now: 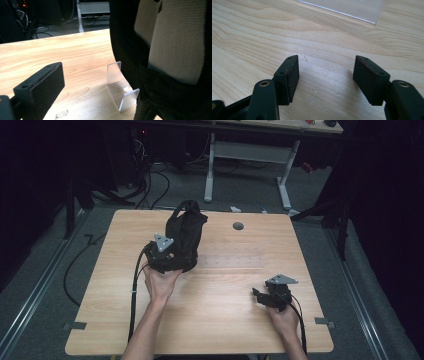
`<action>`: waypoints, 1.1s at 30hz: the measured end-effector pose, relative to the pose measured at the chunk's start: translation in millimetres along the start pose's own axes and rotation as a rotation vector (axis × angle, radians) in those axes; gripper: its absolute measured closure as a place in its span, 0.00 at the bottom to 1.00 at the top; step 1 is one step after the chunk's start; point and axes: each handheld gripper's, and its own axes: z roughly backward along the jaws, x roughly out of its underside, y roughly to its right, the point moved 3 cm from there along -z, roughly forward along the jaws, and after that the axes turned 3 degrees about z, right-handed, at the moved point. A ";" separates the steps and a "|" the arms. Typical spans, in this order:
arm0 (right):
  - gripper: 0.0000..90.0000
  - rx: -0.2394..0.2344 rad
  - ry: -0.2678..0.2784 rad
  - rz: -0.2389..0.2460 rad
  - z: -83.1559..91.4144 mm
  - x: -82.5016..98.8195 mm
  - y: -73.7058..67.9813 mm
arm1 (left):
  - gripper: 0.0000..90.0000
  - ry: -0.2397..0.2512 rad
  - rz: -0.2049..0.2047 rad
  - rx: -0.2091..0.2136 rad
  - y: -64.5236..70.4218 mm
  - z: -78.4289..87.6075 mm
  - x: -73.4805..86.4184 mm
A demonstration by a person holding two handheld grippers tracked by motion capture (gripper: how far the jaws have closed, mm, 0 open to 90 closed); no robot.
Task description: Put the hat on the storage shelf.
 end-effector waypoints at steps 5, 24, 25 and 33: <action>0.42 0.000 0.000 0.000 0.0 0.0 0.0 | 0.00 -0.015 0.018 0.015 -2.0 2.2 1.0; 0.42 0.000 0.000 0.000 0.0 0.0 0.0 | 0.00 -0.065 -0.010 0.048 -5.0 12.7 9.8; 0.42 0.000 0.000 0.000 0.0 0.0 0.0 | 0.00 -0.065 -0.010 0.048 -5.0 12.7 9.8; 0.42 0.000 0.000 0.000 0.0 0.0 0.0 | 0.00 -0.068 0.054 0.070 -11.0 16.7 11.5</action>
